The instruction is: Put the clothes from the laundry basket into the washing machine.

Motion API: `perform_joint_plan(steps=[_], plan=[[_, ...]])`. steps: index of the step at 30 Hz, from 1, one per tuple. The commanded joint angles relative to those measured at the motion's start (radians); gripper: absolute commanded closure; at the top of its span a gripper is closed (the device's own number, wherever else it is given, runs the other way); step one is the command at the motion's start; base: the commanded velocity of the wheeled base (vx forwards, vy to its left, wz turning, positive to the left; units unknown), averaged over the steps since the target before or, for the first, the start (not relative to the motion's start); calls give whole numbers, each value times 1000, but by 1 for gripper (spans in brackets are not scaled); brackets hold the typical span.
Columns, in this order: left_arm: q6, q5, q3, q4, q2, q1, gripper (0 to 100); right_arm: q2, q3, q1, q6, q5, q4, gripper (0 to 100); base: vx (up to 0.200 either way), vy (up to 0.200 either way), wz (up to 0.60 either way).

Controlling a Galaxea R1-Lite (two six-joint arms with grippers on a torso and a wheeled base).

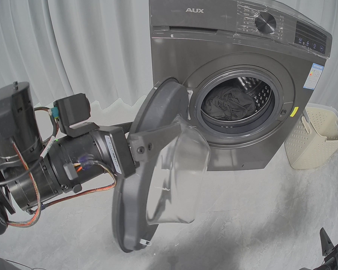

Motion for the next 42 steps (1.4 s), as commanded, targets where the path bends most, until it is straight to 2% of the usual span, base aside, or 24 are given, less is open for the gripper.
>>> perform_joint_plan(steps=[1, 8, 9, 12, 18, 21, 32, 42], plan=[[-4, 2, -7, -9, 23, -27, 0, -16, 5, 0, -1, 0, 0, 0, 0, 0, 0], [9, 10, 12, -10, 27, -15, 0, -16, 5, 0, -1, 0, 0, 0, 0, 0, 0], [11, 33, 36, -10, 12, -12, 0, -16, 5, 0, -1, 0, 0, 0, 0, 0, 0], [19, 42, 58, -7, -26, 8, 0, -16, 5, 0, -1, 0, 0, 0, 0, 0, 0], [60, 37, 111, 6, -77, 93, 0, -16, 5, 0, -1, 0, 0, 0, 0, 0, 0], [83, 34, 137, 3, -56, 108, 0, -16, 5, 0, -1, 0, 0, 0, 0, 0, 0], [88, 30, 118, -55, 116, 93, 0, -16, 5, 0, -1, 0, 0, 0, 0, 0, 0], [88, 22, 68, -124, 271, 16, 0, -16, 5, 0, -1, 0, 0, 0, 0, 0, 0]])
